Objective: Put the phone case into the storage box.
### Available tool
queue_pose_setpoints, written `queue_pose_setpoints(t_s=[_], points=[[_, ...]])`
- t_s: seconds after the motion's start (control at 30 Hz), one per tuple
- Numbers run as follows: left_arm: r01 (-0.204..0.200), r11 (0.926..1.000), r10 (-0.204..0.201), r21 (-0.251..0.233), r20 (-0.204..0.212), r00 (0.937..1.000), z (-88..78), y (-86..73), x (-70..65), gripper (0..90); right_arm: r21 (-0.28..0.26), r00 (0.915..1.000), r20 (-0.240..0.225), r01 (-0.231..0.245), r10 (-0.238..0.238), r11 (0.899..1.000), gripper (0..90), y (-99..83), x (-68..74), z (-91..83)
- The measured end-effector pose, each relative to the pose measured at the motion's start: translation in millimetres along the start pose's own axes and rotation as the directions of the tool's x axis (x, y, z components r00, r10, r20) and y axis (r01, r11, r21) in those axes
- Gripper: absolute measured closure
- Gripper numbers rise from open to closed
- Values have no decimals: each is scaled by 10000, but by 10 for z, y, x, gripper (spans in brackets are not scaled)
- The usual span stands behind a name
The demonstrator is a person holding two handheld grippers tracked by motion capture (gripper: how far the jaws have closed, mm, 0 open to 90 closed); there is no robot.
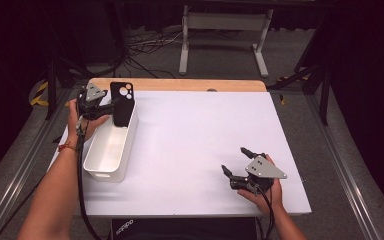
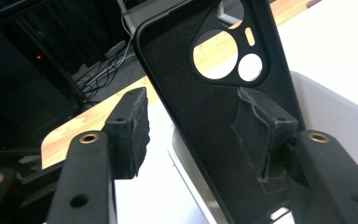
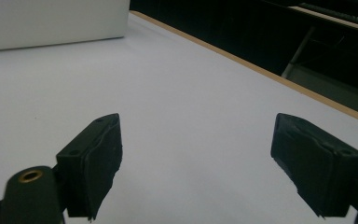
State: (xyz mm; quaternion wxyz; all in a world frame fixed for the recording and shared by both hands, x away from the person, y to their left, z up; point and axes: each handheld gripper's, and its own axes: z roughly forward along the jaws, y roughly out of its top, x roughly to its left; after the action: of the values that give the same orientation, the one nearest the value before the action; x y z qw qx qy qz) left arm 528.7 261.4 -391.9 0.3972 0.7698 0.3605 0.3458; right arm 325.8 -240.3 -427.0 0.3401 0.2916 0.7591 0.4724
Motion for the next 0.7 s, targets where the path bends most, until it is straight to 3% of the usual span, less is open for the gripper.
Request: queue_pose_setpoints(t_s=[0.23,0.7], points=[[504,9967,-510,-643,-79,9987,-121,19,17,398,28,9999,10,115,-115,9999,174,-1,-3,4],[800,9884,-770,-1290,284,9966,-342,47,-45,345,-60,9997,-22,254,-254,9997,174,12,2,2]])
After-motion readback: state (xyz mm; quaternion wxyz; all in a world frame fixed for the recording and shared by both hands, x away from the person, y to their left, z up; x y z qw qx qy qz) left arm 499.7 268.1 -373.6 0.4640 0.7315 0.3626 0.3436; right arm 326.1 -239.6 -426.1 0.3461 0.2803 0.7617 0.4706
